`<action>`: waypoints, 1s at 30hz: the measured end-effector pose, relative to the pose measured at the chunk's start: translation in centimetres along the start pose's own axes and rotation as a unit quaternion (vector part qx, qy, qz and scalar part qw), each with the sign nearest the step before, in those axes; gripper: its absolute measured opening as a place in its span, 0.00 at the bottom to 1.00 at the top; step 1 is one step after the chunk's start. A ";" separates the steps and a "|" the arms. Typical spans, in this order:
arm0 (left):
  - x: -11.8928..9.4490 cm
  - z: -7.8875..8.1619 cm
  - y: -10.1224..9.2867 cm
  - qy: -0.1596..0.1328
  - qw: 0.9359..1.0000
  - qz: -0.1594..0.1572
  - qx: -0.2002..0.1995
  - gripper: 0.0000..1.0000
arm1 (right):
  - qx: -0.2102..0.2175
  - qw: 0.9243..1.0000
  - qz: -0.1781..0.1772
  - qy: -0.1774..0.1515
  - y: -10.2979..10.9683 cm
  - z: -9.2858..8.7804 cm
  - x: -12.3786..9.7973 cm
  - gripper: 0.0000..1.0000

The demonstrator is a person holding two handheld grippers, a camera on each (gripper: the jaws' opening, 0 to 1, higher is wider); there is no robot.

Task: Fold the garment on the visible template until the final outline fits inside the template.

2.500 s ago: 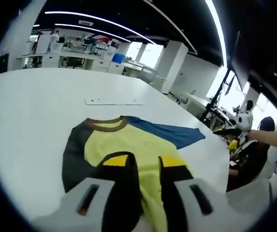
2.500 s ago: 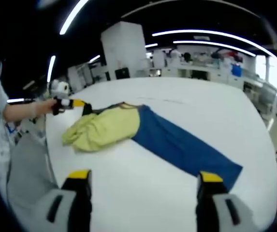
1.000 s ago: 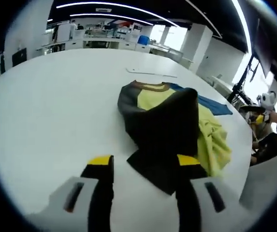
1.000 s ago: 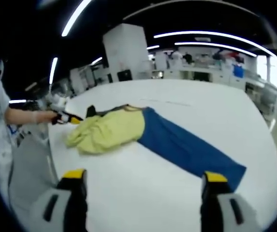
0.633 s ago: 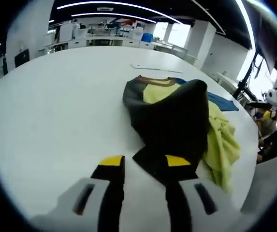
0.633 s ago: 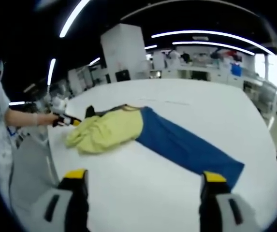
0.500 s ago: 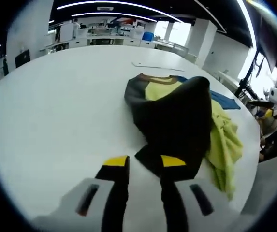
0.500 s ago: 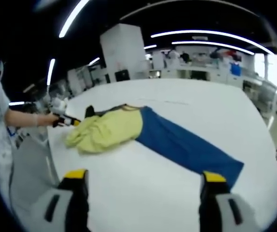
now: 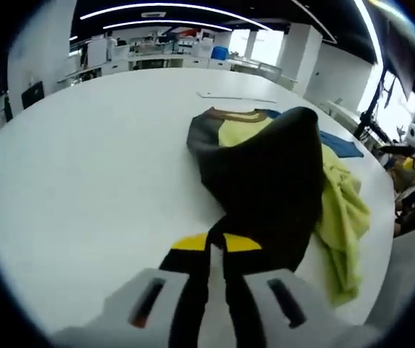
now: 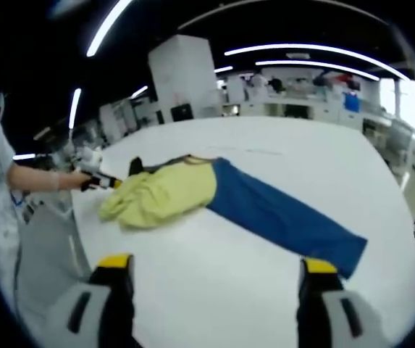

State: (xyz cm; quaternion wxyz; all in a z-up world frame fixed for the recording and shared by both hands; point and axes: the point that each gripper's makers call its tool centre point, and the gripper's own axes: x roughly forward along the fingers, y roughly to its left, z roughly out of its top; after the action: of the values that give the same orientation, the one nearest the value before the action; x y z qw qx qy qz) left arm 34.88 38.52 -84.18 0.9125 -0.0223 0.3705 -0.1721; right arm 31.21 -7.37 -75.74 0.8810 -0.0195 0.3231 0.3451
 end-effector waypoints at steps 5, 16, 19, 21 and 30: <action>0.1 0.0 0.0 0.001 1.000 -0.002 0.007 0.00 | 0.005 1.000 -0.004 0.001 0.5 -0.4 -0.4 0.94; -1.7 1.0 0.6 -0.009 1.000 -0.014 0.001 0.00 | 0.012 1.000 -0.015 -0.009 5.4 0.7 -1.2 0.94; -3.1 1.8 1.7 -0.020 1.000 -0.017 0.001 0.00 | 0.009 1.000 -0.016 -0.005 6.6 1.0 -1.2 0.94; -3.9 2.3 2.4 -0.026 1.000 -0.017 0.000 0.00 | 0.010 1.000 -0.016 -0.006 7.0 1.2 -1.1 0.94; -6.1 3.2 6.3 -0.043 0.999 -0.010 0.002 0.00 | 0.012 0.999 -0.025 -0.016 8.7 2.4 -0.1 0.94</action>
State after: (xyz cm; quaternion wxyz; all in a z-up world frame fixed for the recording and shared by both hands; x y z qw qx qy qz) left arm 34.88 46.14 -78.87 0.9258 -0.0313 0.3305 -0.1807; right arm 27.06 -0.16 -72.17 0.8947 -0.0118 0.3123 0.3191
